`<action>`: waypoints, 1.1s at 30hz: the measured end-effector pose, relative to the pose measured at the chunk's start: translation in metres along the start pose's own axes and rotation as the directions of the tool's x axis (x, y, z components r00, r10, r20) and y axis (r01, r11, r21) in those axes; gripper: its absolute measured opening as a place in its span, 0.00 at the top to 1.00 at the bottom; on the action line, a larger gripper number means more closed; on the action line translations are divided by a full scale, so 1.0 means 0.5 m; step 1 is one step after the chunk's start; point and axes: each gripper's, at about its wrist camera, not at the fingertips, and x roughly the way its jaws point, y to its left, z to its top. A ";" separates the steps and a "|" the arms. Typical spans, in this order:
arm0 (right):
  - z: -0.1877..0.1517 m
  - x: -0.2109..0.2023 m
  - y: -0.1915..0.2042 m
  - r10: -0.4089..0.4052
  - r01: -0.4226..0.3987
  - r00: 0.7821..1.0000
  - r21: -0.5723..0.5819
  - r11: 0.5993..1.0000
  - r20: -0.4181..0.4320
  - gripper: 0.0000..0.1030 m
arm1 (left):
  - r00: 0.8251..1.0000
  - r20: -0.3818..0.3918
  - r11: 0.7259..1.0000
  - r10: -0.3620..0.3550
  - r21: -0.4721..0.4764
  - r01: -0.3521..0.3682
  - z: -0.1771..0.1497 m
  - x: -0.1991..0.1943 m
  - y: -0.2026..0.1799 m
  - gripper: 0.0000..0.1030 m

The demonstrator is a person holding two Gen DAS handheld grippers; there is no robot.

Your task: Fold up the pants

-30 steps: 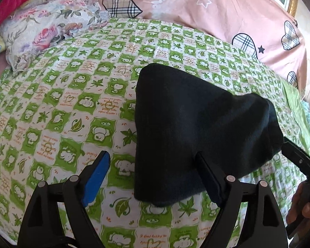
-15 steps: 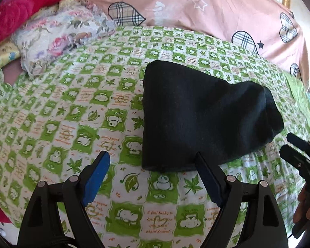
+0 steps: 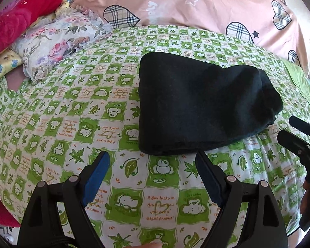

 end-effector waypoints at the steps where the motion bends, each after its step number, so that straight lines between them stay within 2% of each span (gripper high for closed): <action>1: 0.000 -0.001 0.000 -0.002 0.002 1.000 -0.002 1.000 0.003 0.07 | 1.000 0.002 1.000 0.000 0.001 0.000 0.000 0.000 0.000 0.17; 14: -0.004 0.008 0.009 -0.003 0.002 1.000 -0.015 1.000 -0.017 0.07 | 1.000 -0.003 1.000 0.013 0.008 -0.013 0.001 0.008 -0.011 0.16; 33: -0.003 0.000 0.016 0.002 -0.002 1.000 -0.019 1.000 0.006 0.07 | 0.998 0.039 0.998 0.056 0.023 -0.057 0.001 -0.003 -0.021 0.15</action>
